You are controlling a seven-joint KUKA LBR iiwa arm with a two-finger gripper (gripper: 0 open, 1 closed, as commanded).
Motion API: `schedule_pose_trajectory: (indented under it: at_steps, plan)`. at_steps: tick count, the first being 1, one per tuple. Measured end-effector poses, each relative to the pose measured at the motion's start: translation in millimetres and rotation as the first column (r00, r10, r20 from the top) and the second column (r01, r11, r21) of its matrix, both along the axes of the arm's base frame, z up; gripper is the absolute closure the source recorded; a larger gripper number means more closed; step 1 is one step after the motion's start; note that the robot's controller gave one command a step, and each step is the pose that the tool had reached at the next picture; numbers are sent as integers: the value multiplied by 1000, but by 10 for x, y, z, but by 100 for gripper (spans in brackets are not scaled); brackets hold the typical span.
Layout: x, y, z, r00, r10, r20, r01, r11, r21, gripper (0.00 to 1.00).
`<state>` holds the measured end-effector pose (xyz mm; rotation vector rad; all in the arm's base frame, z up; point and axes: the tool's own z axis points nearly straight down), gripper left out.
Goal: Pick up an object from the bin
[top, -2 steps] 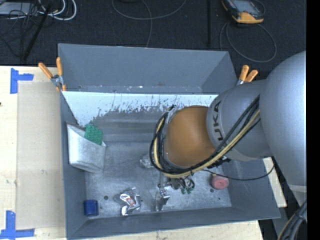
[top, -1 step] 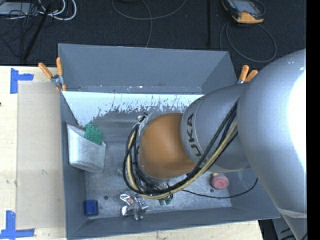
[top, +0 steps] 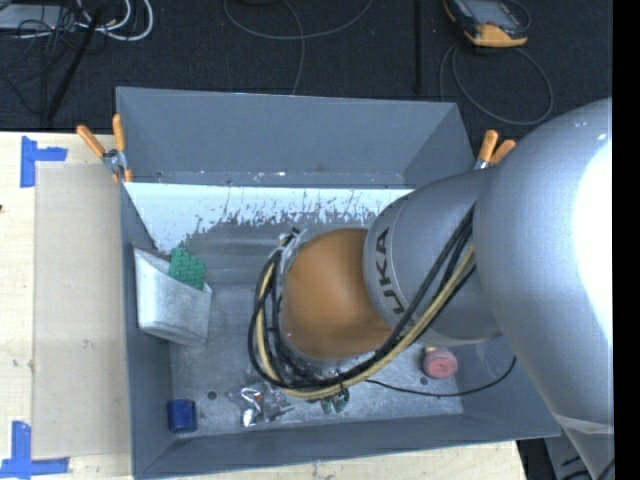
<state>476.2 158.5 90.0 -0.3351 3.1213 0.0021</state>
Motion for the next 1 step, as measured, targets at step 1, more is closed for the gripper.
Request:
schedule_pose_trajectory:
  at_steps: [1]
  plan:
    - [54, -52, 1135, 1000, 19, 5, -19, 1000, 0, 100]
